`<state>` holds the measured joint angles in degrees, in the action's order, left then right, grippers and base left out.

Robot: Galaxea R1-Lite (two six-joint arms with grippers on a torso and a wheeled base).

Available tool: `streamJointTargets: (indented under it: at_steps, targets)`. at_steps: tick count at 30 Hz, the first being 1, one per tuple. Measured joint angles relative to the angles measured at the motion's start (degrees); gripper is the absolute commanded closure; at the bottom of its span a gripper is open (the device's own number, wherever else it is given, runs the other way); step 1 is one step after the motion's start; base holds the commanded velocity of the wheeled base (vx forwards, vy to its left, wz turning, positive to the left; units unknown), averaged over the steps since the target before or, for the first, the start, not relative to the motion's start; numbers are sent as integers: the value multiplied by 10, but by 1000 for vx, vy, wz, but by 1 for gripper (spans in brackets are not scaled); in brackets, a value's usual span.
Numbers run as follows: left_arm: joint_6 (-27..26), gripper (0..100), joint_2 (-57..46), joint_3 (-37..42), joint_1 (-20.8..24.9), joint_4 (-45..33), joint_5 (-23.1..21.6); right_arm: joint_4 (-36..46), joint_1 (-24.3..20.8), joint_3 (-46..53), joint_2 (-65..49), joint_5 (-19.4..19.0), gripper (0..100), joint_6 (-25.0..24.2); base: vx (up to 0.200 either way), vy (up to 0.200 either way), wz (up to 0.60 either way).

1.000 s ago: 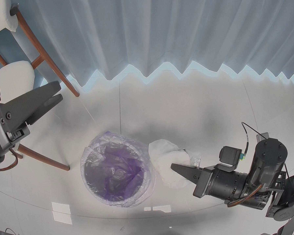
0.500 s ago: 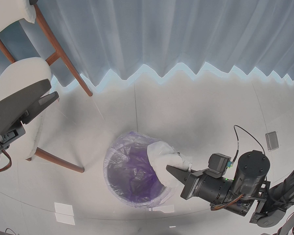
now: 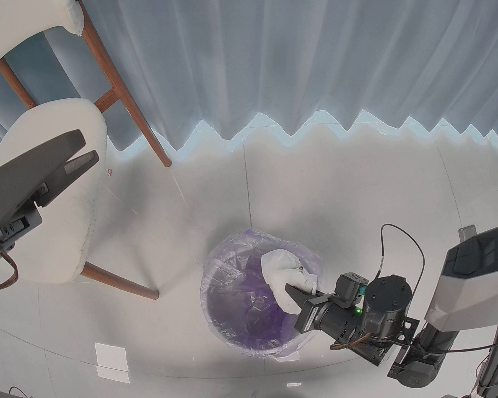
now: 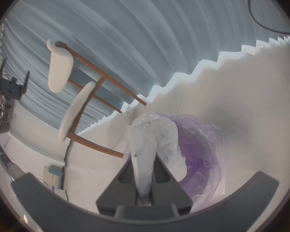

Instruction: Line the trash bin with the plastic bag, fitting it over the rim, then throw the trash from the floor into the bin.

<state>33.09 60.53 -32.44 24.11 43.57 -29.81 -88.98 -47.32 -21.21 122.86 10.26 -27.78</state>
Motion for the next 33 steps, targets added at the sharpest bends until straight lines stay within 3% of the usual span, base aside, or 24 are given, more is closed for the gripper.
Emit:
streamJointTargets:
  at_steps: [12,13,33]
  targets:
    - [-15,0,-1,8,0,-1,-12,0,20,-11,48,3,100,1,0,0,0]
    - [-18,0,-1,9,0,-1,-15,0,20,-11,49,3,0,1,0,0,0]
    - [-24,0,-1,14,0,-6,-19,0,1,-9,51,4,0,-2,0,0,0]
